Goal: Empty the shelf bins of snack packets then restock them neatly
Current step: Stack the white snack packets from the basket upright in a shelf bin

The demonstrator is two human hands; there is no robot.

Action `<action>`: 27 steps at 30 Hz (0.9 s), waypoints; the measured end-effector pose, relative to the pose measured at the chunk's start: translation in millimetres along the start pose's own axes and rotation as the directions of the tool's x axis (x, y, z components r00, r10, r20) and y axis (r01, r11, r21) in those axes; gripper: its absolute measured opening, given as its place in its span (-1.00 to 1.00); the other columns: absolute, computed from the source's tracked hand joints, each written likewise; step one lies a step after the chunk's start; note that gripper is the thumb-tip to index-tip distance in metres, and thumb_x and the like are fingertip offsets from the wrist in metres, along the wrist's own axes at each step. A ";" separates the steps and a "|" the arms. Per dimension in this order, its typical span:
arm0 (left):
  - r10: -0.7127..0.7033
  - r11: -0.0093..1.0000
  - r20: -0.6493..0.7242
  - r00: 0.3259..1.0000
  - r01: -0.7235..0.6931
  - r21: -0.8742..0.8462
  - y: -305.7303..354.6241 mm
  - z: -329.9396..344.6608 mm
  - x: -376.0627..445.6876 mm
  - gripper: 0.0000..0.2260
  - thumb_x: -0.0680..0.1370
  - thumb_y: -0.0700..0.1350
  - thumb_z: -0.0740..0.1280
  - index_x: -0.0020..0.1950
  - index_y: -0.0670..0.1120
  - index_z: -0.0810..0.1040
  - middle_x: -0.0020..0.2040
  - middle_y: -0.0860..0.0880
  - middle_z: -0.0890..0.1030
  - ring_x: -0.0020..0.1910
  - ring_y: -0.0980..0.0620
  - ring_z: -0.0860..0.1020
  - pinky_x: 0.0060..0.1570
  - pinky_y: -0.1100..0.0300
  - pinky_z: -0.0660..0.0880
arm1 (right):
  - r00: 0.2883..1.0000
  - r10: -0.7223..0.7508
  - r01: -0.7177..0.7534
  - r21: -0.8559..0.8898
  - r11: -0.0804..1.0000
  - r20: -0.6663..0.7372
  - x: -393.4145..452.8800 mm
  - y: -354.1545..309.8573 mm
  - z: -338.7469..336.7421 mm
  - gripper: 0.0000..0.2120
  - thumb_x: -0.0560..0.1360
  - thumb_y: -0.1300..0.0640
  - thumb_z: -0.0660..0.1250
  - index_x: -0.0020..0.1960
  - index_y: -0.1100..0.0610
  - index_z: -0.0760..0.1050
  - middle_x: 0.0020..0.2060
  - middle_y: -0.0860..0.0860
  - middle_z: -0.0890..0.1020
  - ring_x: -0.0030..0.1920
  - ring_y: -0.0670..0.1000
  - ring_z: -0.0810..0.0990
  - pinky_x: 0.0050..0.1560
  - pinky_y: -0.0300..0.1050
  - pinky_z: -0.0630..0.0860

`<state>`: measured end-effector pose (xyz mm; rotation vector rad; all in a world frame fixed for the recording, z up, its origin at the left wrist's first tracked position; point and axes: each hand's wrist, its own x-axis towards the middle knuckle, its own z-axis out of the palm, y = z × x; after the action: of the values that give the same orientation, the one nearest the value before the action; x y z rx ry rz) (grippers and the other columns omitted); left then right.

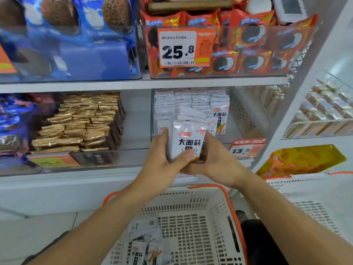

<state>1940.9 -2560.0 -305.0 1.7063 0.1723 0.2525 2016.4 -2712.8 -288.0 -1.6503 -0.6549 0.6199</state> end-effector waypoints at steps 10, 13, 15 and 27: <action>0.232 0.664 0.229 0.945 -0.326 0.673 7.8 23.3 74.3 -0.55 0.57 0.00 0.38 0.44 -0.05 0.43 0.37 -0.02 0.48 0.40 -0.03 0.37 0.40 0.05 0.29 | 0.921 -0.287 0.200 -0.312 0.929 -0.263 24.5 -1.1 -115.5 -0.83 0.49 0.27 0.43 0.07 0.15 0.61 -0.18 -0.04 0.60 -0.16 -0.11 0.60 -0.05 -0.26 0.54; 0.153 0.473 0.323 0.934 -0.356 0.806 5.0 34.7 112.8 -0.39 0.55 -0.08 0.42 0.56 -0.02 0.28 0.49 -0.05 0.39 0.47 -0.10 0.28 0.40 0.00 0.25 | 0.901 -0.197 -0.001 -0.456 0.890 -0.386 44.5 12.7 -136.7 -0.63 0.44 0.34 0.49 0.22 0.22 0.52 -0.02 -0.07 0.61 0.00 -0.17 0.55 -0.11 -0.41 0.47; 0.062 0.394 0.384 0.921 -0.376 0.839 0.4 40.5 132.0 -0.27 0.52 -0.07 0.44 0.62 0.02 0.16 0.54 -0.05 0.32 0.49 -0.09 0.23 0.42 -0.05 0.22 | 0.943 -0.100 -0.085 -0.522 0.849 -0.316 57.3 26.3 -146.6 -0.68 0.42 0.36 0.51 0.13 0.21 0.56 -0.07 -0.06 0.61 0.02 -0.11 0.53 -0.12 -0.24 0.50; 0.183 0.186 0.396 0.900 -0.427 0.885 -21.3 40.7 154.1 -0.33 0.43 0.19 0.47 0.48 0.01 0.37 0.24 -0.01 0.38 0.28 -0.04 0.26 0.23 0.09 0.09 | 0.845 0.429 -0.535 -0.542 0.648 -0.320 100.6 50.5 -149.7 -0.31 0.20 0.20 0.70 0.21 0.23 0.43 0.05 0.14 0.64 -0.01 0.13 0.66 -0.01 0.07 0.66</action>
<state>2100.8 -2556.0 -321.0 3.0657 -0.2784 0.2861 2197.2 -2751.2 -317.9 -2.5209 -0.2811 0.6752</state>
